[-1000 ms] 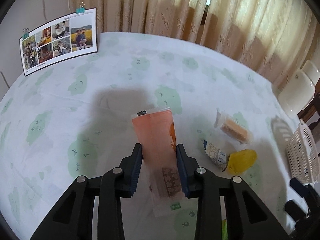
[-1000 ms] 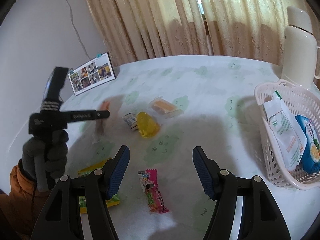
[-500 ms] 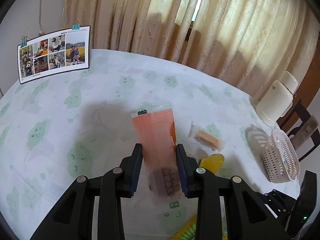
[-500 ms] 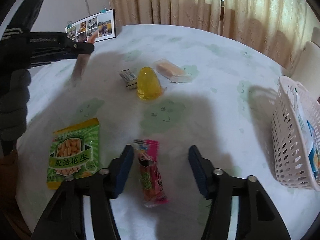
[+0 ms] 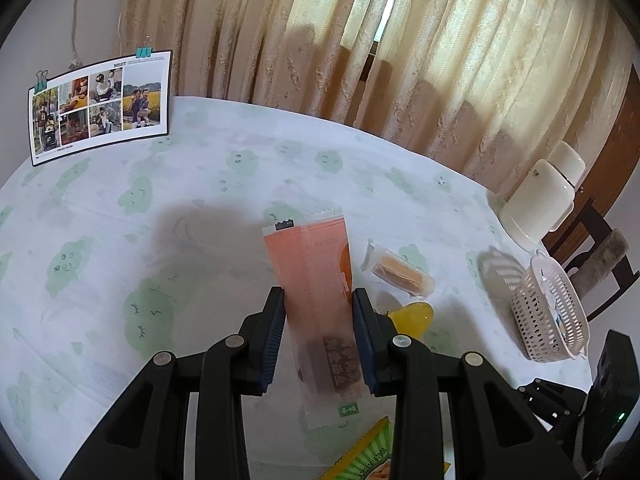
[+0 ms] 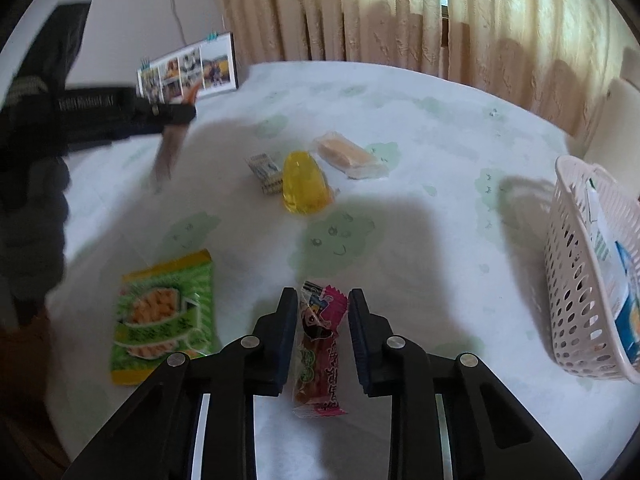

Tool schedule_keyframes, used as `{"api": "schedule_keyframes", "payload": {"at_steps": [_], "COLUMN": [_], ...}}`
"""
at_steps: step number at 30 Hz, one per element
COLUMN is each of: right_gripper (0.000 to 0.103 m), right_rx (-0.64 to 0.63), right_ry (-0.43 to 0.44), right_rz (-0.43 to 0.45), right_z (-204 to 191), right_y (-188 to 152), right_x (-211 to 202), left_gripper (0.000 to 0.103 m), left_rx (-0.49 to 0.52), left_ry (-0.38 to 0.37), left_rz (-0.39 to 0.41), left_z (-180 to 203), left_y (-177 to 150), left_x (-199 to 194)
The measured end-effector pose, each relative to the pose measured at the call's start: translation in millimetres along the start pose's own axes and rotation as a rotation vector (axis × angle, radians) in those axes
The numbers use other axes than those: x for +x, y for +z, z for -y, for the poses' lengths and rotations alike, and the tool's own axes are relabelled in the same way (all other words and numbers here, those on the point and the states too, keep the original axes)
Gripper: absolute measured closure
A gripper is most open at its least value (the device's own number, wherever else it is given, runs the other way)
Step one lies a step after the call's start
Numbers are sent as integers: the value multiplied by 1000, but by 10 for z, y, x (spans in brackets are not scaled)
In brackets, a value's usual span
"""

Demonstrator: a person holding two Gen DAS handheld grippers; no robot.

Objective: Organize snacks
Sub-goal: 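Drop the pink candy bar into the basket with the right tool while the left tool holds the orange packet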

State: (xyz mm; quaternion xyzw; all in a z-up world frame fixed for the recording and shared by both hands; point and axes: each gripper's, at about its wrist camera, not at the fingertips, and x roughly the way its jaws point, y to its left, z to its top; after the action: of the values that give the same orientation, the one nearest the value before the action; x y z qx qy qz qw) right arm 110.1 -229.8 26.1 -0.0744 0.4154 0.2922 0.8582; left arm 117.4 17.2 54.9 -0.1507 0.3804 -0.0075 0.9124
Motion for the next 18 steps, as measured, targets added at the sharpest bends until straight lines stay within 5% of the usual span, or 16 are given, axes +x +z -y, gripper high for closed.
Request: {"api": "schedule_keyframes", "payload": {"at_steps": [18], "right_gripper": [76], "right_rx": [284], "right_ry": [74], "right_rz": [284], "right_z": [599], "right_y": [111], "right_x": [-644], "left_gripper": [72], "left_rx": [2], "left_ry": [-19], "left_rz": [-14], "left_z": [25], "left_y": [-17], "left_x": [32]}}
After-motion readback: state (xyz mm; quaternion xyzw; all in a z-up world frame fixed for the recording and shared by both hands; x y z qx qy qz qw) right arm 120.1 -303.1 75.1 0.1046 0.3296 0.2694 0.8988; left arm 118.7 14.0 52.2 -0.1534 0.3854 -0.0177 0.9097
